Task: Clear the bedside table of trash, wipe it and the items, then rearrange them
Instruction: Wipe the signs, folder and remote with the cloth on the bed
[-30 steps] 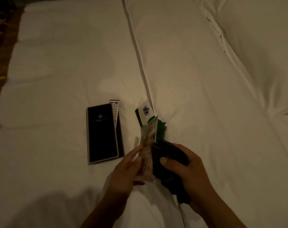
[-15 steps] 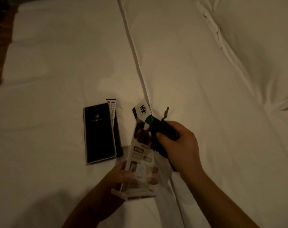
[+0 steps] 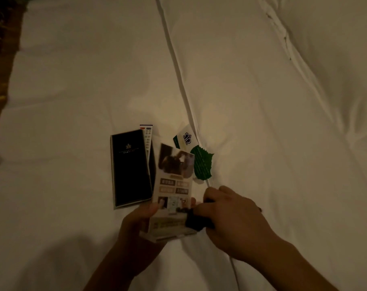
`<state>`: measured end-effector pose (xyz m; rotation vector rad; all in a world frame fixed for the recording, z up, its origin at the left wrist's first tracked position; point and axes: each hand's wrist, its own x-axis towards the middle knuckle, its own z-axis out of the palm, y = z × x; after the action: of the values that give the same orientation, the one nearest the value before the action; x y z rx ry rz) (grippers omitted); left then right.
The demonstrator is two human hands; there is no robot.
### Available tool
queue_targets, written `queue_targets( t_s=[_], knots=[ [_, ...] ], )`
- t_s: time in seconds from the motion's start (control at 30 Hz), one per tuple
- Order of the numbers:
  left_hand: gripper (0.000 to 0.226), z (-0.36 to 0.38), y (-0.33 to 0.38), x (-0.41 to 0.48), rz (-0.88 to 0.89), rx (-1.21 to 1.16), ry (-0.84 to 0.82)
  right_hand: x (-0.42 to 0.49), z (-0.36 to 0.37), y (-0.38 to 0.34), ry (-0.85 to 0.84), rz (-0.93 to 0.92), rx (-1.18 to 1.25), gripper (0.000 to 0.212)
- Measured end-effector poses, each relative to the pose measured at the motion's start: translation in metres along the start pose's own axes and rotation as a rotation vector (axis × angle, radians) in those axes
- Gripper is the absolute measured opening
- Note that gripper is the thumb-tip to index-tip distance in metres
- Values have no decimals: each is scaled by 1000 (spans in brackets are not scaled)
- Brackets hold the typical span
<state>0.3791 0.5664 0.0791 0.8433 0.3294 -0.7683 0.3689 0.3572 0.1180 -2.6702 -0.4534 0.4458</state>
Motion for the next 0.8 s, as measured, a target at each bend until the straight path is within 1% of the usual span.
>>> queue_targets(
  t_s=[0.03, 0.07, 0.1, 0.13, 0.17, 0.2, 0.23, 0.27, 0.3, 0.33, 0.37, 0.4, 0.43, 0.47, 0.5, 0.57, 0.6, 0.63, 0.67, 0.7, 0.73, 0.77, 0.8],
  knots=[
    [66, 0, 0, -4, 25, 38, -7, -3, 4, 1, 22, 46, 31, 37],
    [61, -4, -3, -4, 85, 72, 17, -6, 7, -1, 64, 96, 149, 36],
    [56, -9, -7, -4, 191, 187, 113, -9, 9, -6, 121, 150, 335, 35],
    [50, -11, -9, -7, 281, 216, 212, -14, 12, -13, 205, 210, 527, 34],
    [45, -8, -7, -7, 311, 211, 268, -16, 16, -19, 335, 285, 697, 32],
    [44, 0, -2, -4, 335, 204, 292, -20, 23, -25, 479, 366, 796, 29],
    [49, 11, 2, -1, 294, 166, 299, -24, 28, -32, 606, 425, 792, 27],
    [56, 18, 5, 4, 296, 179, 306, -25, 33, -39, 685, 442, 706, 25],
    [56, 19, 2, 5, 309, 287, 334, -24, 36, -49, 728, 418, 641, 25],
    [45, 19, -4, 5, 366, 367, 376, -23, 40, -60, 763, 359, 627, 27],
    [30, 24, -7, 5, 399, 388, 398, -21, 44, -71, 779, 285, 654, 30],
    [36, 26, -9, 7, 303, 221, 335, -18, 47, -79, 774, 237, 674, 31],
    [49, 24, -14, 6, 171, -30, 215, -13, 50, -82, 776, 225, 671, 31],
    [58, 25, -16, 5, 92, -151, 165, -9, 51, -82, 787, 250, 661, 32],
    [62, 26, -16, 5, 106, -148, 208, -5, 53, -77, 798, 286, 673, 32],
    [54, 28, -13, 3, 275, 158, 340, -4, 55, -62, 798, 390, 699, 34],
    [58, 27, -11, 2, 306, 178, 406, -4, 57, -54, 784, 449, 696, 35],
    [61, 22, -11, 1, 297, 136, 416, -6, 58, -48, 766, 497, 703, 39],
    [59, 19, -13, -1, 293, 102, 417, -8, 62, -43, 744, 535, 732, 44],
    [51, 19, -13, -5, 294, 84, 415, -8, 63, -41, 720, 572, 787, 47],
    [41, 19, -10, -7, 272, 19, 394, -8, 65, -40, 700, 622, 876, 46],
    [36, 15, -9, -9, 215, -110, 332, -8, 68, -39, 689, 689, 1009, 43],
    [45, 9, -9, -10, 142, -232, 276, -7, 71, -39, 684, 762, 1156, 40]
  ],
)
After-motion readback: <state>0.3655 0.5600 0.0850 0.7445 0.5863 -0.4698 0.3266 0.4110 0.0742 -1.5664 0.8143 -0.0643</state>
